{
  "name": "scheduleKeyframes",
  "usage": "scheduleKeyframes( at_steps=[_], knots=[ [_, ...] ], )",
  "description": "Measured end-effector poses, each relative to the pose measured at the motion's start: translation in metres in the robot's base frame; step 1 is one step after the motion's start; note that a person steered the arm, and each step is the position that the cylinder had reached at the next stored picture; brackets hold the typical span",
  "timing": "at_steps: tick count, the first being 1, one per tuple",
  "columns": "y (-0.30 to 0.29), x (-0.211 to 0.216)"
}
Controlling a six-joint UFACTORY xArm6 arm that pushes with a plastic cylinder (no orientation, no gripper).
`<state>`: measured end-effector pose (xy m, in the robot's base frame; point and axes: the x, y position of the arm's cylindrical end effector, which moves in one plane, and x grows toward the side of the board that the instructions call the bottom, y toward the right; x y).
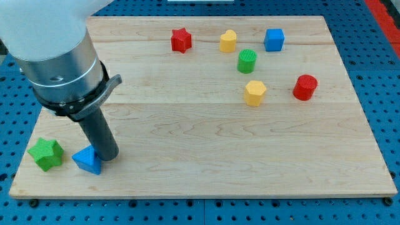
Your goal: Push the blue triangle into the green star
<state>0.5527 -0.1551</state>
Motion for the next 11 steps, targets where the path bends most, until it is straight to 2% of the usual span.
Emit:
scheduleKeyframes(
  at_steps=[2, 4, 8, 9, 11],
  knots=[
    [-0.01, 0.0],
    [0.016, 0.017],
    [-0.036, 0.007],
    [-0.03, 0.007],
    [0.021, 0.005]
  ],
)
